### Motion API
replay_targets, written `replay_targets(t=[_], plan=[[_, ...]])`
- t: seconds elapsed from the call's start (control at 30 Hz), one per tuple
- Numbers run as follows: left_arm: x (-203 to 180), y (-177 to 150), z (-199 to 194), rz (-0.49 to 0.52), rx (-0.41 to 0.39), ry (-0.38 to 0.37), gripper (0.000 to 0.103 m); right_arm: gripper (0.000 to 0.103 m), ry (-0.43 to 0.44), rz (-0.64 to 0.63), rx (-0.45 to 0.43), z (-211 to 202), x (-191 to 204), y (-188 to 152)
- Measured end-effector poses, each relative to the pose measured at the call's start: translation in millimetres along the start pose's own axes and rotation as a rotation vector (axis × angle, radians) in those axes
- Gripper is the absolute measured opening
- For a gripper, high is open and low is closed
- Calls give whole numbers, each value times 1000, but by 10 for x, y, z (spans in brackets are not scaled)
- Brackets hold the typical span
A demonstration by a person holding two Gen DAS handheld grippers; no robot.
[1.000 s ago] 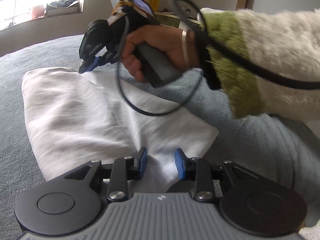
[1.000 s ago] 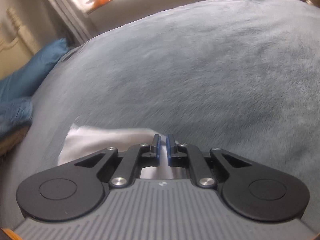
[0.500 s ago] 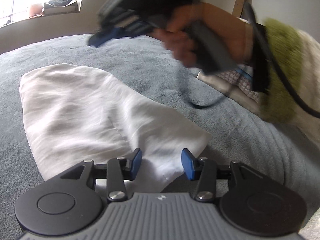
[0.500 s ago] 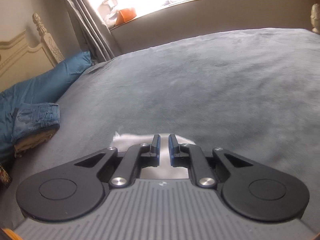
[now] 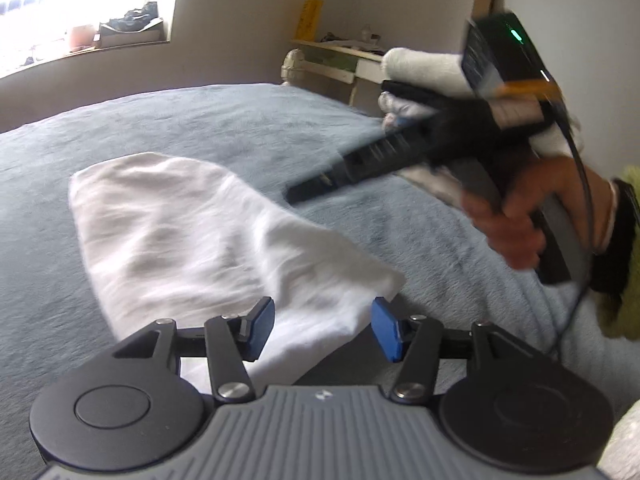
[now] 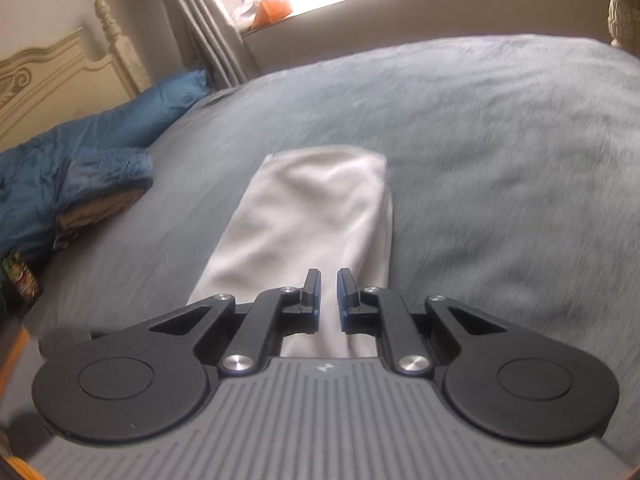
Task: Fold clothes
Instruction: 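Lift both grippers open away from the folded white shirt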
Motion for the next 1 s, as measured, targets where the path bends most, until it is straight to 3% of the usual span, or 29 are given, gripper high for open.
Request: replay_targets(t=[0.23, 0.37, 0.67, 0.9, 1.0], plan=[[138, -114, 46, -86, 76, 24, 55, 7, -8, 168, 43, 301, -323, -360], [148, -102, -43, -99, 72, 21, 55, 9, 24, 250, -5, 243, -381, -390], [187, 34, -261, -123, 49, -1, 68, 13, 22, 321, -154, -239, -214, -355], [255, 115, -283, -159, 73, 44, 71, 42, -18, 327, -188, -372, -89, -305], [288, 143, -289, -175, 83, 66, 74, 45, -85, 299, -200, -405, -23, -264]])
Point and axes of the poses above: each gripper's, at about its wrist camera, not at the fingertips, and z roughly the way its jaws point, x to its left, y to its top, the point moved 3 cm from there along z, roughly the way its jaws point, and after that the axes turned 5 degrees about x, right-handed, at the moved point
